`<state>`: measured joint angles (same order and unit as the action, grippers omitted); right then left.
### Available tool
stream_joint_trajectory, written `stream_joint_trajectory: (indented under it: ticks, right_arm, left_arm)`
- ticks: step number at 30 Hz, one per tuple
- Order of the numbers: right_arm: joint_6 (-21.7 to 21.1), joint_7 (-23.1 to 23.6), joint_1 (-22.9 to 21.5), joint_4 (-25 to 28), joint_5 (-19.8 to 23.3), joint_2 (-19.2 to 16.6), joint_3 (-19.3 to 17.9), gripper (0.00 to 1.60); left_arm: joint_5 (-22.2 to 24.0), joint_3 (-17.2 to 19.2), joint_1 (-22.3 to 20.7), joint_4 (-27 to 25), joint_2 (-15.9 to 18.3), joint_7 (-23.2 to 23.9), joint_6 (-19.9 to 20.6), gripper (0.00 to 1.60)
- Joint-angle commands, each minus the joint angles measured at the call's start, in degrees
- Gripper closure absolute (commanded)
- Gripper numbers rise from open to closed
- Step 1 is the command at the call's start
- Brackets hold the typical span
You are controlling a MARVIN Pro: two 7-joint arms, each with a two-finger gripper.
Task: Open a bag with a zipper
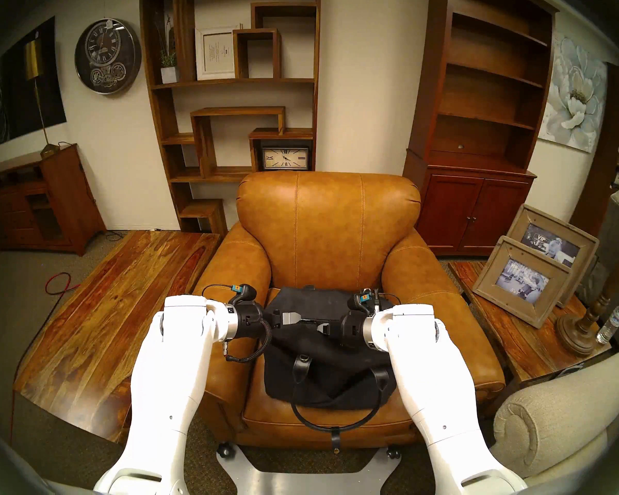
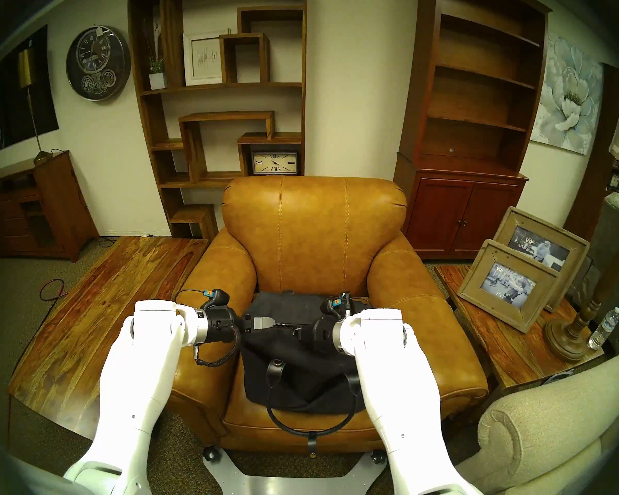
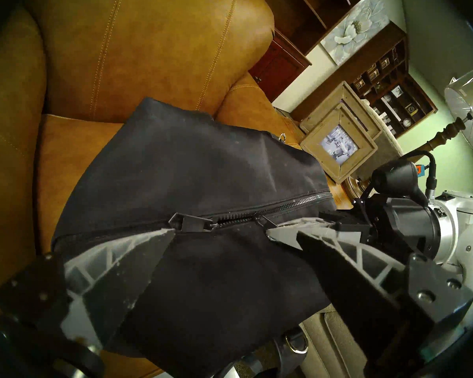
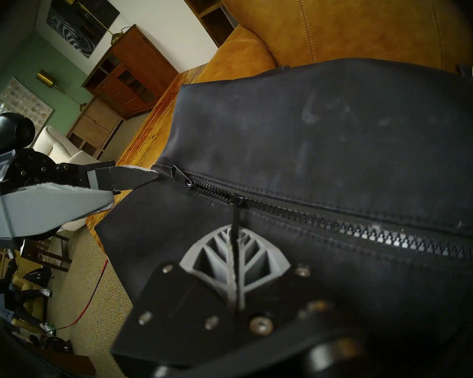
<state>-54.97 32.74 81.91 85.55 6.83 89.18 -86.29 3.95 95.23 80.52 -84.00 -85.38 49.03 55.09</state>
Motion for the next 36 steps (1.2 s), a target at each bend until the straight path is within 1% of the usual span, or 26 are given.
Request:
stream_joint_trajectory:
  ticks: [1, 5, 6, 8, 18, 24, 29, 36]
  right_arm:
    - [-0.03, 0.09, -0.6, 0.53, 0.31, 0.26, -0.23, 1.6]
    - [-0.03, 0.13, -0.75, 0.46, 0.29, 0.23, -0.28, 1.6]
    - [-0.03, 0.13, -0.75, 0.45, 0.33, 0.27, -0.35, 1.6]
    - [-0.03, 0.11, -0.77, 0.44, 0.35, 0.3, -0.42, 1.6]
    - [-0.03, 0.19, -0.99, 0.21, 0.33, 0.34, -0.54, 1.6]
    - [-0.03, 0.11, -1.11, 0.21, 0.24, 0.44, -0.47, 1.6]
    - [-0.03, 0.01, -1.22, 0.25, 0.17, 0.55, -0.45, 1.6]
    - [-0.03, 0.0, -1.44, -0.19, 0.15, 0.59, -0.49, 1.6]
  left_arm:
    - [-0.35, -1.02, -3.22, 0.49, 0.88, -0.71, -0.09, 0.0]
    - [-0.56, -2.49, -3.98, 1.4, 1.78, -0.83, -0.09, 0.0]
    - [-1.58, -3.65, -4.31, 1.5, 2.31, -1.56, -0.09, 0.0]
    - [-1.35, -3.58, -4.63, 2.1, 1.84, -2.15, -0.09, 0.0]
    - [-1.07, -4.51, -6.35, 5.06, 2.04, -2.11, -0.09, 0.0]
    - [0.06, -5.05, -6.85, 6.24, 2.51, -0.83, -0.09, 0.0]
    - [0.58, -6.76, -7.11, 7.05, 3.85, 1.21, -0.09, 0.0]
    - [1.17, -7.89, -7.29, 7.49, 4.22, 1.55, -0.09, 0.0]
